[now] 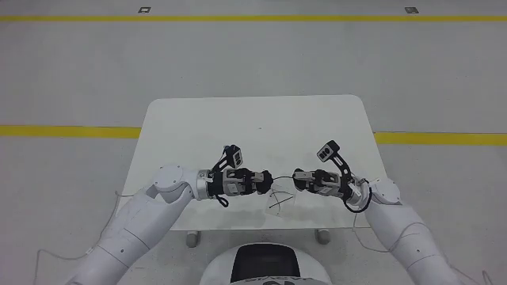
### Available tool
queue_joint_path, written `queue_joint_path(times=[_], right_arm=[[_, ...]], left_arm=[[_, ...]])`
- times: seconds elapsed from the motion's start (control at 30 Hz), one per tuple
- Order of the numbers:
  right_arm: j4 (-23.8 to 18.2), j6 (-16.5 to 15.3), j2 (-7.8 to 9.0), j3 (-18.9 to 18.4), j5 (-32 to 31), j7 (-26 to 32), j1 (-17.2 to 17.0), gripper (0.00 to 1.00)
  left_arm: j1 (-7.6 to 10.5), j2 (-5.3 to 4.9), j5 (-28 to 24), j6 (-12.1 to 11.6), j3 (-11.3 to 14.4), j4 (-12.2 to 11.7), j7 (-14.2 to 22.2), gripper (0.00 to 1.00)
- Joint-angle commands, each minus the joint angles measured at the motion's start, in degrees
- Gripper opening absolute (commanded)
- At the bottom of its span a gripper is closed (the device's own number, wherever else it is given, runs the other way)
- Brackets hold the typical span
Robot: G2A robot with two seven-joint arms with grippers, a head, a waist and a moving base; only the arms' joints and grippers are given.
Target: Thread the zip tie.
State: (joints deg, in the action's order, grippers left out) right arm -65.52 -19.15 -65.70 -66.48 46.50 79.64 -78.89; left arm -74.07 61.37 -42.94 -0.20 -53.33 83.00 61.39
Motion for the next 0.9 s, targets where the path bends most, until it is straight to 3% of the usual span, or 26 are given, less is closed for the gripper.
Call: queue_joint_path(times=[0.0,0.17,0.2,0.23,0.87], right_arm=[[0.00,0.01,0.02,0.00,-0.04,0.00,-0.01,0.00],[0.04,0.06,0.05,-0.03,-0.05,0.00,0.00,0.00],[0.08,0.07,0.06,-0.06,-0.02,-0.02,0.02,0.00],[0.11,0.07,0.05,-0.07,0.02,-0.05,0.02,0.00],[0.75,0.61,-0.08,-0.09,1.58,0.00,0.38,0.00]], left_arm=[[0.00,0.00,0.00,0.00,0.00,0.00,0.00,0.00],[0.00,0.00,0.00,0.00,0.00,0.00,0.00,0.00],[0.00,0.00,0.00,0.00,0.00,0.00,0.00,0.25],[0.00,0.00,0.00,0.00,0.00,0.00,0.00,0.98],[0.00,0.00,0.00,0.00,0.00,0.00,0.00,1.00]])
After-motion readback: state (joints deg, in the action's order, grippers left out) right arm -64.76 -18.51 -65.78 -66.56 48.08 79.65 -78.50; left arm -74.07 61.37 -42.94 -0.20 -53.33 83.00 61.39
